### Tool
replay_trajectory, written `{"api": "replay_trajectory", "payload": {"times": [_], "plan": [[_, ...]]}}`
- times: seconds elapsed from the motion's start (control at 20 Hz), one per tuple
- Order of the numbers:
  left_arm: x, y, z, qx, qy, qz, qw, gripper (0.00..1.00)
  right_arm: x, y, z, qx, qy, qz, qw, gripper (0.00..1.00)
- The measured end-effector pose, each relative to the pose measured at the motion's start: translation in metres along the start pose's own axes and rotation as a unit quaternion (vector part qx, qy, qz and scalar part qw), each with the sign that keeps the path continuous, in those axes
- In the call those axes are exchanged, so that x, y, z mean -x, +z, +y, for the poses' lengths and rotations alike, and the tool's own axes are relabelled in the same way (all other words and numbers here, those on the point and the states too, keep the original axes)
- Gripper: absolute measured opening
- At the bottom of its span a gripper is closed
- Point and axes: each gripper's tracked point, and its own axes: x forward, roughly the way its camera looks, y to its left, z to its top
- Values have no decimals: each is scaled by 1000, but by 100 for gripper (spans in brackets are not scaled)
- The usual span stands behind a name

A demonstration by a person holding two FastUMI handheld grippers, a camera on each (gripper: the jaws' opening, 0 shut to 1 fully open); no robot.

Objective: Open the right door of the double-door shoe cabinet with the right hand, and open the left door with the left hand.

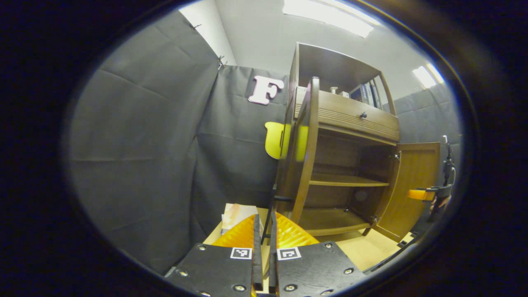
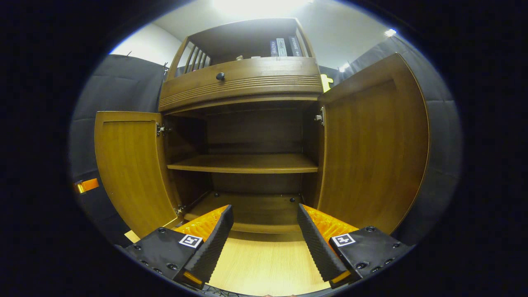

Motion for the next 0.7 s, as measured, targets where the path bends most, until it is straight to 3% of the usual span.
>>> {"api": "replay_trajectory", "payload": {"times": [0.1, 0.2, 0.4, 0.6, 0.7], "plan": [[7, 2, 5, -4, 30, 9, 999, 8, -1, 1, -8, -4, -6, -1, 1000, 95], [12, 14, -3, -1, 37, -5, 999, 7, -2, 4, -18, -1, -9, -3, 1000, 92], [2, 27, -14, -13, 48, -41, 998, 48, 4, 6, -27, 3, -4, -1, 1000, 92], [4, 26, -26, -28, 40, -32, 998, 89, 10, 9, -32, 1, -8, 4, 1000, 92], [3, 26, -34, -34, 33, -29, 998, 90, 13, 10, -35, -3, -10, 3, 1000, 92]]}}
